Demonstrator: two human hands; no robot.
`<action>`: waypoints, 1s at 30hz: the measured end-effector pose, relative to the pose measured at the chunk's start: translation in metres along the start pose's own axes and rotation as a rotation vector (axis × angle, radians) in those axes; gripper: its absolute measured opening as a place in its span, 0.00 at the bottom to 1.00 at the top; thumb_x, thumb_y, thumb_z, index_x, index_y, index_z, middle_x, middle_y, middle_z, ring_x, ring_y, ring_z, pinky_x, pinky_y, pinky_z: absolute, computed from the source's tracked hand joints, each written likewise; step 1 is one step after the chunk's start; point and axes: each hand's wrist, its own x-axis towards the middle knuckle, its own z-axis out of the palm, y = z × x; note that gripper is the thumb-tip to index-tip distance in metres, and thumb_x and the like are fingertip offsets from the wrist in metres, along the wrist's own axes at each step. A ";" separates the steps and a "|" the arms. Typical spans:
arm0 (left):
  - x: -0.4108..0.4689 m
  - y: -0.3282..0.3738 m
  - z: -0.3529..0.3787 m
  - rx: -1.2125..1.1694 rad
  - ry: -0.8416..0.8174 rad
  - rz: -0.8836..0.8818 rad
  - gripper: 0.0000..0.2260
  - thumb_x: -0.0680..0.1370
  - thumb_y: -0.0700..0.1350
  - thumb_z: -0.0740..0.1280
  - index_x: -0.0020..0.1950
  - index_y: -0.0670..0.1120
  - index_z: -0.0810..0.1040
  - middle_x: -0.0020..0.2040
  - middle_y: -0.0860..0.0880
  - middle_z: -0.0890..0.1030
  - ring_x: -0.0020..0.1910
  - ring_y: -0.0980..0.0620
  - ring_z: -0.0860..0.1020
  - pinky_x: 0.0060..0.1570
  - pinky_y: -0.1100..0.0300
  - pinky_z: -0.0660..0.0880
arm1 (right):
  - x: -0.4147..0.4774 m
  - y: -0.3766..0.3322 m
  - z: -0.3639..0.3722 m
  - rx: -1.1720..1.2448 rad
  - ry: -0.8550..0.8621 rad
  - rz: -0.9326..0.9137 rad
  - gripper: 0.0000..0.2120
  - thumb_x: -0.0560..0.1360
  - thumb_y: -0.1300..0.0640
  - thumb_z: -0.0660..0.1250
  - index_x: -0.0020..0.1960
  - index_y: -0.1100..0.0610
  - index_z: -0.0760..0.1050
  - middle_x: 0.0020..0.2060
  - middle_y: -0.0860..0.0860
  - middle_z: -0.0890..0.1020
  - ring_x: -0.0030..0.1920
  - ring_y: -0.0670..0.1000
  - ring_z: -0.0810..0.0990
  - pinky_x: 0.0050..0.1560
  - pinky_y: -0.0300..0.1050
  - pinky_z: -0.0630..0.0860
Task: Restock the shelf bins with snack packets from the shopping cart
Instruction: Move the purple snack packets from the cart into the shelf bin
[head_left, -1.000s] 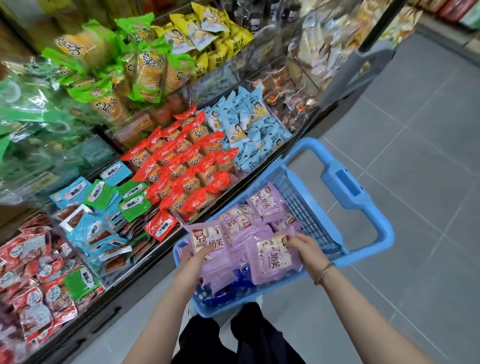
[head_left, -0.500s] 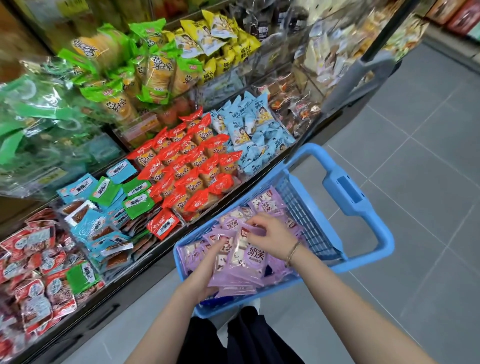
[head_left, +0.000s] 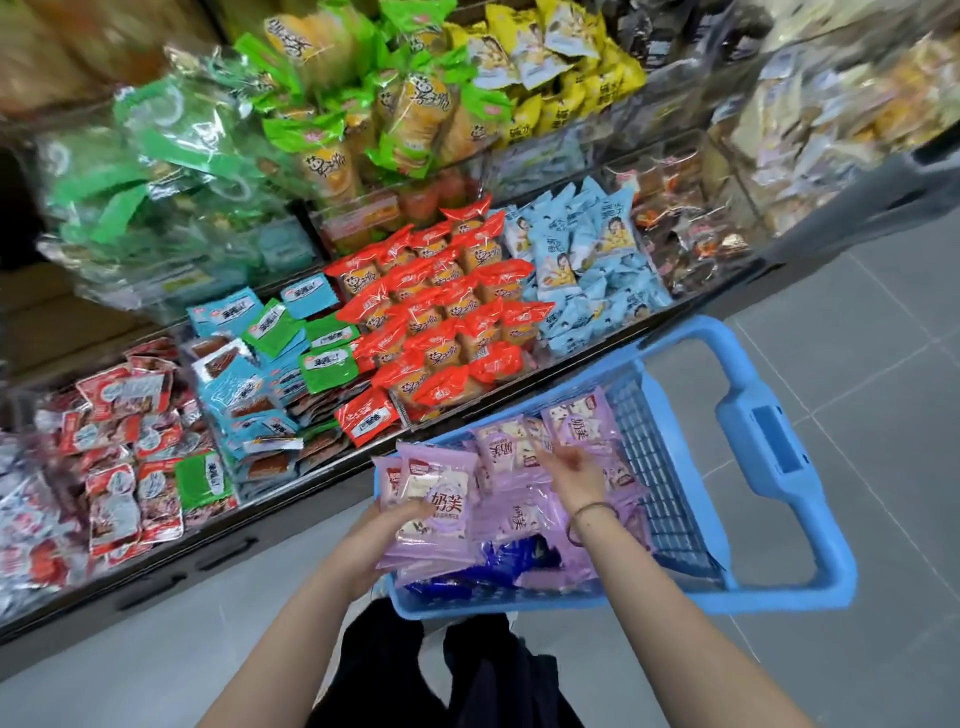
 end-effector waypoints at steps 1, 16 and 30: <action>0.000 -0.003 -0.009 -0.037 0.047 0.001 0.42 0.51 0.55 0.78 0.63 0.44 0.74 0.59 0.44 0.80 0.53 0.45 0.80 0.42 0.57 0.78 | 0.011 0.007 0.002 -0.088 0.019 0.061 0.12 0.72 0.52 0.70 0.50 0.57 0.71 0.49 0.54 0.77 0.49 0.53 0.75 0.57 0.50 0.73; -0.020 -0.056 -0.057 -0.282 0.261 -0.019 0.36 0.52 0.55 0.77 0.58 0.47 0.75 0.48 0.48 0.84 0.40 0.50 0.83 0.34 0.60 0.77 | 0.033 0.027 0.034 -0.002 -0.078 0.472 0.19 0.70 0.58 0.73 0.58 0.63 0.75 0.58 0.59 0.76 0.47 0.52 0.77 0.39 0.43 0.77; -0.001 -0.030 -0.041 -0.270 0.101 -0.017 0.22 0.63 0.48 0.72 0.56 0.47 0.77 0.42 0.48 0.86 0.35 0.52 0.84 0.28 0.64 0.76 | 0.021 0.023 -0.036 0.026 -0.199 0.374 0.16 0.72 0.47 0.69 0.55 0.54 0.72 0.52 0.52 0.74 0.54 0.55 0.76 0.46 0.47 0.77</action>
